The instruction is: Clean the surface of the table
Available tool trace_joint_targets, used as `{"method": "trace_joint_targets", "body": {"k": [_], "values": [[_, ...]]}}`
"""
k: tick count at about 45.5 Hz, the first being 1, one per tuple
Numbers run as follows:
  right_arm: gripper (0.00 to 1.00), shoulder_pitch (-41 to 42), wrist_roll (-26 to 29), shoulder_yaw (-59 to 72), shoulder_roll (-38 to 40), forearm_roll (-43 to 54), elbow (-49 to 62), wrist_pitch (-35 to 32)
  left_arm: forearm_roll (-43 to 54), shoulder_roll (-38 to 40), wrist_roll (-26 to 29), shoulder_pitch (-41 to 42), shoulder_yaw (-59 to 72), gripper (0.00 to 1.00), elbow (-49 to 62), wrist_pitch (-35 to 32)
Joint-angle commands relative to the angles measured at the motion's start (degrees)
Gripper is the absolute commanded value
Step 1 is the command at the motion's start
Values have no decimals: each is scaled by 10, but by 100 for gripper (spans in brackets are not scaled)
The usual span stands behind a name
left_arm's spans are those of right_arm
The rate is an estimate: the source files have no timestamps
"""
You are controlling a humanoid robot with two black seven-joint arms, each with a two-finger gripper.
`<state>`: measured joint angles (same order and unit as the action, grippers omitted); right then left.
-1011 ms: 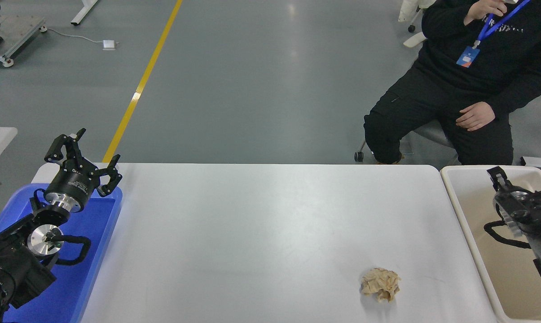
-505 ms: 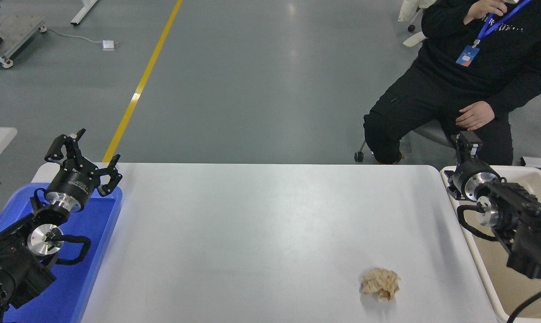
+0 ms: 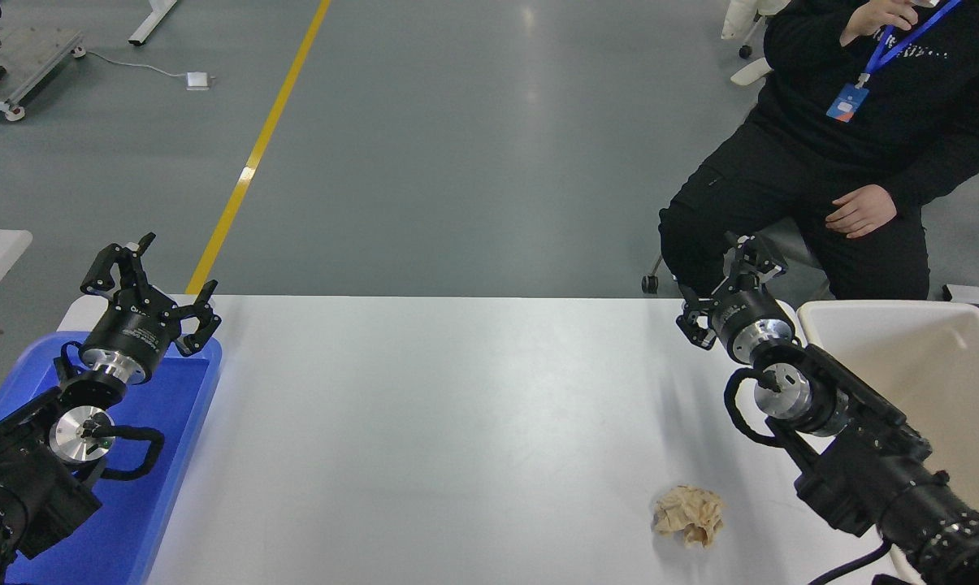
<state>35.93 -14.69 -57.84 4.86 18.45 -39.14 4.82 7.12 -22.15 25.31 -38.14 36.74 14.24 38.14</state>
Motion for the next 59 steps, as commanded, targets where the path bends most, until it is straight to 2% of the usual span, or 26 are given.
{"method": "trace_joint_targets", "body": {"k": [1,32,37,47,59], "values": [[100,-9,-22,-21,-36,22,17,-9,0,0,0,0,0,100,0,0],[100,-31,-30,-27,-49,12,-12,-32,0,0,0,0,0,100,0,0],[100,-18,-31,4,-49,41,-13,-30,0,0,0,0,0,100,0,0],[100,-8,-31,130,59,164,-42,-26,0,0,0,0,0,100,0,0],[100,26,-25,289,262,201,-224,-27,0,0,0,0,0,100,0,0]]}}
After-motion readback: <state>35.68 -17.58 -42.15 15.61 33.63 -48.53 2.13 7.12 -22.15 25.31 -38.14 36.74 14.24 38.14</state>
